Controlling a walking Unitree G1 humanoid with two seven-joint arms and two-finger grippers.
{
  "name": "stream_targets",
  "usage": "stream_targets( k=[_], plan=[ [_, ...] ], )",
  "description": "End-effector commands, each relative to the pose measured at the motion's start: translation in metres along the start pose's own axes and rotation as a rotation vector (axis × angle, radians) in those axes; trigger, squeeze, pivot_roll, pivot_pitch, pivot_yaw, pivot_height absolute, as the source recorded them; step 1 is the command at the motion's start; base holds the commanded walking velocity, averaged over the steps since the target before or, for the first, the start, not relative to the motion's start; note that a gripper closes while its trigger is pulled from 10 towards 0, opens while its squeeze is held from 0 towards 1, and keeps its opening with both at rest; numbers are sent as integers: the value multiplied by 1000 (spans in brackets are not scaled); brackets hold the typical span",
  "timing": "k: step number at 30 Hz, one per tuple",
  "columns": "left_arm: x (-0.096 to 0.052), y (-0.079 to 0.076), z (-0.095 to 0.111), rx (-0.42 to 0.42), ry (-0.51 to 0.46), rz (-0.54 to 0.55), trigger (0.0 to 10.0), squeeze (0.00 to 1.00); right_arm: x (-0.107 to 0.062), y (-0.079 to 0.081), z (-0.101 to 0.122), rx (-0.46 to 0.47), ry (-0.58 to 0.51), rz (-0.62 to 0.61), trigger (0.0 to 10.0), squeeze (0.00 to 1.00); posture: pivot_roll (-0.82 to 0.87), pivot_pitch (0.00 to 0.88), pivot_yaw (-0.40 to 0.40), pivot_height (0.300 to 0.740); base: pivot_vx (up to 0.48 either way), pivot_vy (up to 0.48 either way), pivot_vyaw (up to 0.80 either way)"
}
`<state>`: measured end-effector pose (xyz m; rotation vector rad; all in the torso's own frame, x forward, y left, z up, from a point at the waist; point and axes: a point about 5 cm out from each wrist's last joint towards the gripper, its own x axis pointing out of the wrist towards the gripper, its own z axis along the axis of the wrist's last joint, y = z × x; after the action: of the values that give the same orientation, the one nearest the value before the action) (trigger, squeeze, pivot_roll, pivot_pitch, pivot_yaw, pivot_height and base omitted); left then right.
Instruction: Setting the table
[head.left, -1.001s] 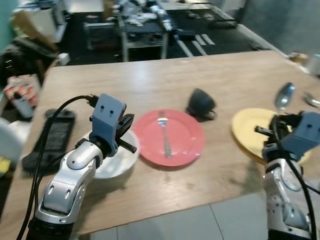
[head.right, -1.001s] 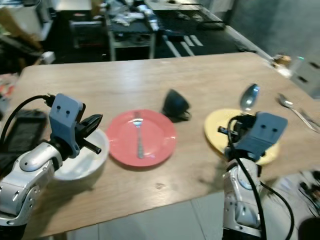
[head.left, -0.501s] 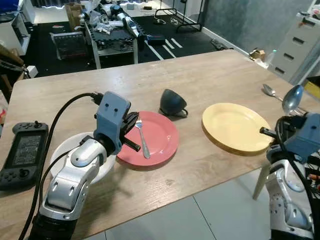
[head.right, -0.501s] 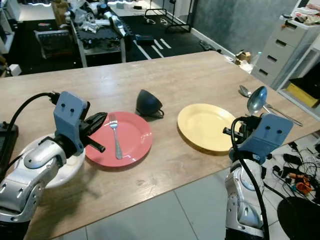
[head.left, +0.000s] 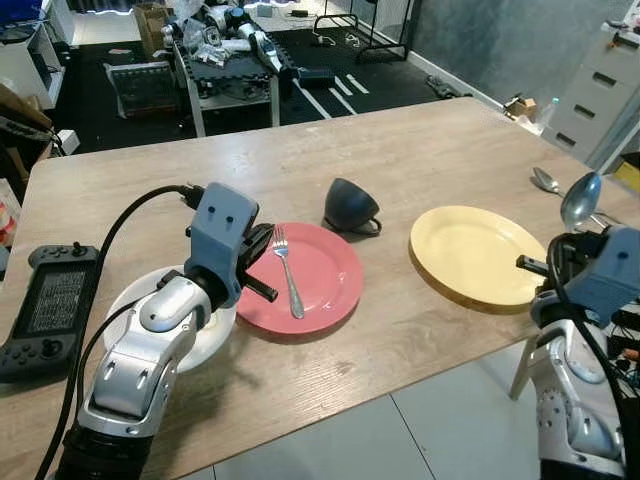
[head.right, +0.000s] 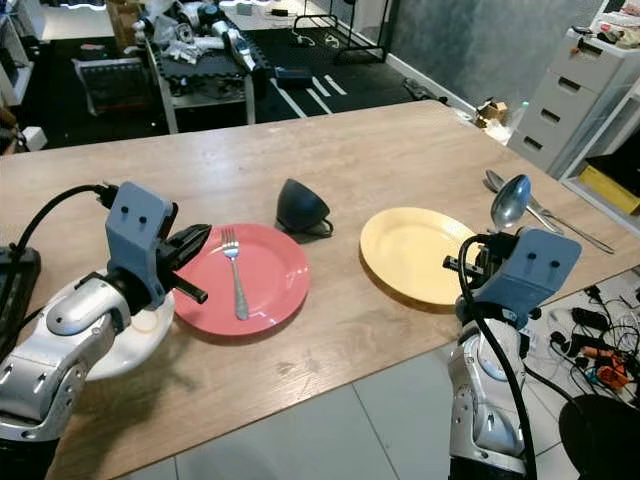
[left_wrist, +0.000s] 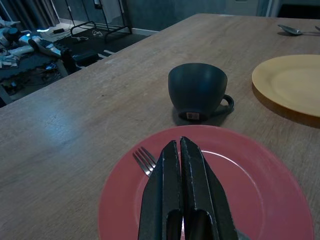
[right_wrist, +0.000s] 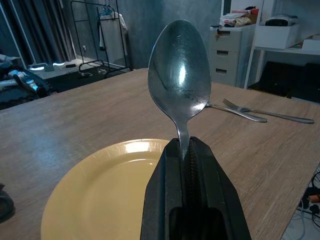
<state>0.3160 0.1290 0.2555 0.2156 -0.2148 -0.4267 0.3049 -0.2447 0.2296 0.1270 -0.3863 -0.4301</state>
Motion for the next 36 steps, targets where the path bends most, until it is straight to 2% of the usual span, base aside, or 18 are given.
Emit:
stream_targets(
  k=[1, 9, 13, 36],
  plan=[
    [-1, 0, -3, 3, 10, -4, 10000, 0, -3, -4, -5, -5, 19, -15, 10000, 0, 78, 154, 45, 740, 0, 0, 0],
    [0, -1, -3, 0, 9, -4, 10000, 0, -3, -3, -11, -40, 53, 3, 10000, 0, 77, 156, 43, 740, 0, 0, 0],
    [0, -1, -3, -2, 8, -2, 10000, 0, -4, 0, -15, -6, 89, 13, 10000, 0, 78, 154, 43, 740, 0, 0, -800],
    [-1, -2, -3, -8, 6, -5, 10000, 0, -4, 0, -16, -29, 89, 25, 10000, 0, 73, 153, 42, 740, 0, 0, -800]
  ],
)
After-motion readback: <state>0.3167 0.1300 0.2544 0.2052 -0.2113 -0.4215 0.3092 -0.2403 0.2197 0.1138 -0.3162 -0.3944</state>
